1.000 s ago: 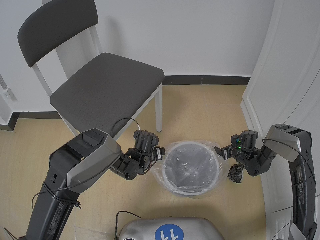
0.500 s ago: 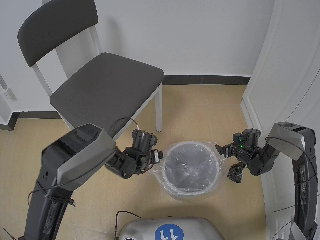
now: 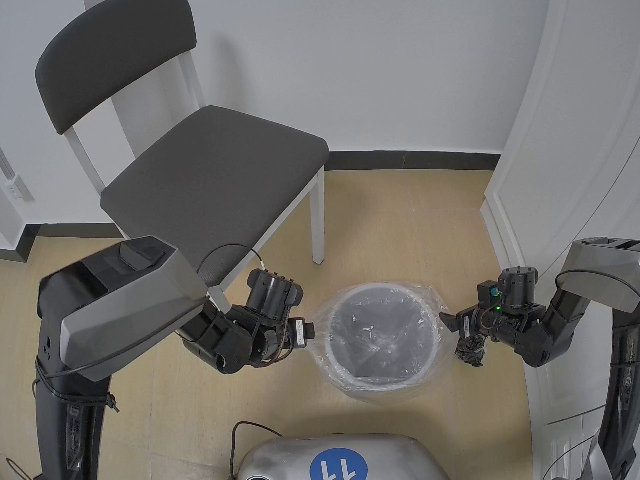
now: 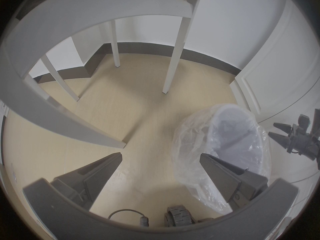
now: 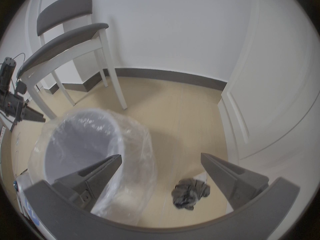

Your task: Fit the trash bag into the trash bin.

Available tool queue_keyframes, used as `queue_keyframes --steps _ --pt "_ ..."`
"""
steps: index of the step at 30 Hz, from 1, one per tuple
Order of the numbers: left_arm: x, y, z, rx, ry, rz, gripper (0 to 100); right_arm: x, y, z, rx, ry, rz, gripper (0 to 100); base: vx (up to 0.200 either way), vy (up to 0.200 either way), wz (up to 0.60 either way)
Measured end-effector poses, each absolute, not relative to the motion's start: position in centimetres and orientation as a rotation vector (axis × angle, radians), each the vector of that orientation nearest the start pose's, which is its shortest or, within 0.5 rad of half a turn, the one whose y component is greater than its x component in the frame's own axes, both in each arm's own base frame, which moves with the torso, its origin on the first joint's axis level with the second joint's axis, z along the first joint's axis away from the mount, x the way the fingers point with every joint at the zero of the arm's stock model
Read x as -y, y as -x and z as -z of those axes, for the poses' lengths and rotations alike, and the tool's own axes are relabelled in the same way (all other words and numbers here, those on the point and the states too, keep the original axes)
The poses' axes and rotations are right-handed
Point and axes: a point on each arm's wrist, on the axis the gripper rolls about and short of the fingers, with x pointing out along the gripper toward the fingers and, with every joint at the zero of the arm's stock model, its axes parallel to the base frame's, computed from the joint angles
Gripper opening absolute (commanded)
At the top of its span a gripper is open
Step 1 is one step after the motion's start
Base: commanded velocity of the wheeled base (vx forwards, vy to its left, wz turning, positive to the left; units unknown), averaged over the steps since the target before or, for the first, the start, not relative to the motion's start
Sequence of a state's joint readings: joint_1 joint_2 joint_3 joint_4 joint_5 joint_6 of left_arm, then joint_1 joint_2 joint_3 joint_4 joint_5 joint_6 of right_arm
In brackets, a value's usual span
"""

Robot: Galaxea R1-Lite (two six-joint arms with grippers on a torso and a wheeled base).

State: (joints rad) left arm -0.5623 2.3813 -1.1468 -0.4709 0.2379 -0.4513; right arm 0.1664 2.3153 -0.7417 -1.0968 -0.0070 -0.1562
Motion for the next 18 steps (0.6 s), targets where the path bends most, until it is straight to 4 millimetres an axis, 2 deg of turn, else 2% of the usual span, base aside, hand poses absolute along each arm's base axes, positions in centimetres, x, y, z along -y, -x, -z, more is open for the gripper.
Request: queue_keyframes --steps 7,18 --pt "22.1 -35.5 1.5 -0.785 0.108 0.142 100 -5.9 -35.1 2.2 -0.522 0.198 -0.198 100 0.000 0.000 0.00" --pt "22.8 -37.1 4.2 -0.791 0.009 0.172 100 -5.3 -36.1 5.1 -0.608 0.200 -0.185 100 0.000 0.000 0.00"
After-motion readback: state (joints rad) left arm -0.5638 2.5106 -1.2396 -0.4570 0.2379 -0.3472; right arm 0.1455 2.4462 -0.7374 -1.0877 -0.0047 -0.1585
